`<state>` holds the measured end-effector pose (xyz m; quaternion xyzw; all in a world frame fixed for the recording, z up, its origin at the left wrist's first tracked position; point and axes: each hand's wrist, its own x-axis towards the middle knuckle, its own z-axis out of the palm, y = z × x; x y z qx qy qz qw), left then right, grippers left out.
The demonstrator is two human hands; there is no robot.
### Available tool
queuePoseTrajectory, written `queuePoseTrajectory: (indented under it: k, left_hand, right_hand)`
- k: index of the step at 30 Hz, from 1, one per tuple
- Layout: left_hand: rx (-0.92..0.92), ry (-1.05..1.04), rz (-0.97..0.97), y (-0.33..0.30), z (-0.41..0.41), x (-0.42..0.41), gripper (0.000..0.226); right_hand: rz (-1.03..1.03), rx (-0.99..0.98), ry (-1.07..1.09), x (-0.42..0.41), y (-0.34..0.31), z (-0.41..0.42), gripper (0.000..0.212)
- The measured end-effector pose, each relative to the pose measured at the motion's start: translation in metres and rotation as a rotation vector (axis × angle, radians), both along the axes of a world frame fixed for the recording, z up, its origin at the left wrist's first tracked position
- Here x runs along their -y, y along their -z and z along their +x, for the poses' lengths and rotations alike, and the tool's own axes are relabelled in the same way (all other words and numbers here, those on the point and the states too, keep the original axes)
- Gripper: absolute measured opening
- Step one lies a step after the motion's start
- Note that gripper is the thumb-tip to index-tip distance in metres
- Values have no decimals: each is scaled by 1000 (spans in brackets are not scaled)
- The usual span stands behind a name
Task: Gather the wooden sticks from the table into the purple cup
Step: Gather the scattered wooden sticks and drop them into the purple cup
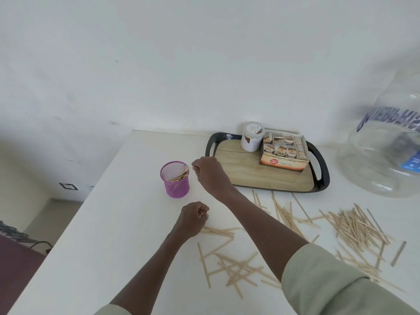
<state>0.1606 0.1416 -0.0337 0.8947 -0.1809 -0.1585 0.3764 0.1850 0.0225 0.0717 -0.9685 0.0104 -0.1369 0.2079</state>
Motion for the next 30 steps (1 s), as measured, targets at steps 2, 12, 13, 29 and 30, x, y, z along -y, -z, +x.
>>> queuePoseTrajectory:
  k: [2,12,13,29,30]
  left_hand:
    - [6,73,53,-3,2,-1,21]
    - [-25,256,248,-13,-22,7,77]
    - [-10,262,258,-12,-26,9,82]
    - [166,187,170,8,-55,27,28]
    - [173,171,171,8,-57,30,21]
  right_hand:
    - [43,26,30,14,2,-9,33]
    - [87,-105,282,125,38,-90,21]
    - [80,-149,313,137,42,-100,21]
    - [27,-583,497,183,74,-198,51]
    - [37,-550,503,182,76,-197,45]
